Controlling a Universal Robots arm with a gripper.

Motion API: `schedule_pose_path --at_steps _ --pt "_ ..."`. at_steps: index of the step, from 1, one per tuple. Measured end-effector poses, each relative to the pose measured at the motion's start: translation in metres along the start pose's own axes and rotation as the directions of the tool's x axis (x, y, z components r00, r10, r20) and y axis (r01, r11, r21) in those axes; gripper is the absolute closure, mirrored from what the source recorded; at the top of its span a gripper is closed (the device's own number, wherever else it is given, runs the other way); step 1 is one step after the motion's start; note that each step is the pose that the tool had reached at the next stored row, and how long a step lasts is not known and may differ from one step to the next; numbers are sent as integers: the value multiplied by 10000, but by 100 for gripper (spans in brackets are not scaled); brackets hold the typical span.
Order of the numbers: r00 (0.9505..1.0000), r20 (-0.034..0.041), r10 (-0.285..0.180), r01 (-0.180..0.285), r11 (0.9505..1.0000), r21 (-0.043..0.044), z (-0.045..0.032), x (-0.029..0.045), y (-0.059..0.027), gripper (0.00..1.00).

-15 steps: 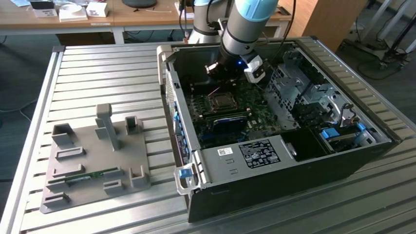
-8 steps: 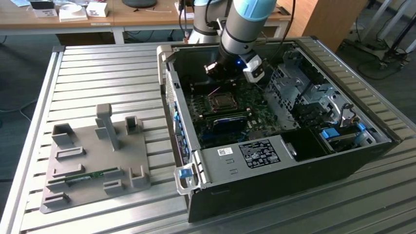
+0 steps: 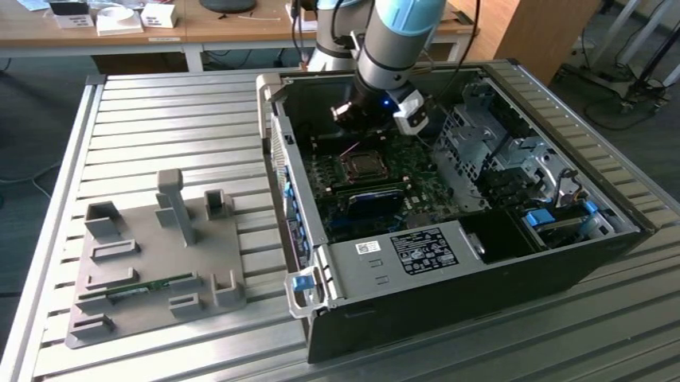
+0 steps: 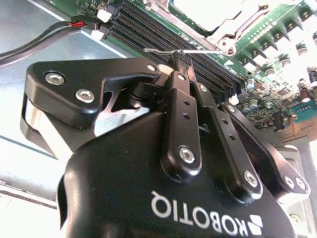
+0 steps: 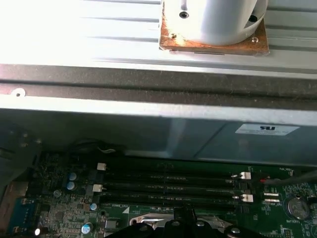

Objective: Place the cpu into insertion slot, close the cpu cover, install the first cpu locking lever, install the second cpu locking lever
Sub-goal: 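Install the first cpu locking lever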

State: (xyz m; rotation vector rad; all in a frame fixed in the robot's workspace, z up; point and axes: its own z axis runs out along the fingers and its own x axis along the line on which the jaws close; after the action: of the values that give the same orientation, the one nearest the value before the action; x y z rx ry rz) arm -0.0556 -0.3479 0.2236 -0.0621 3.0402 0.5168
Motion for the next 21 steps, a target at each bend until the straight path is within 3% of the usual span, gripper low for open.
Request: schedule_pose_path --at_steps 17,21 --pt "10000 2 0 0 10000 -17 12 2 15 89" --pt "10000 -55 21 -21 10000 -14 13 3 15 89"
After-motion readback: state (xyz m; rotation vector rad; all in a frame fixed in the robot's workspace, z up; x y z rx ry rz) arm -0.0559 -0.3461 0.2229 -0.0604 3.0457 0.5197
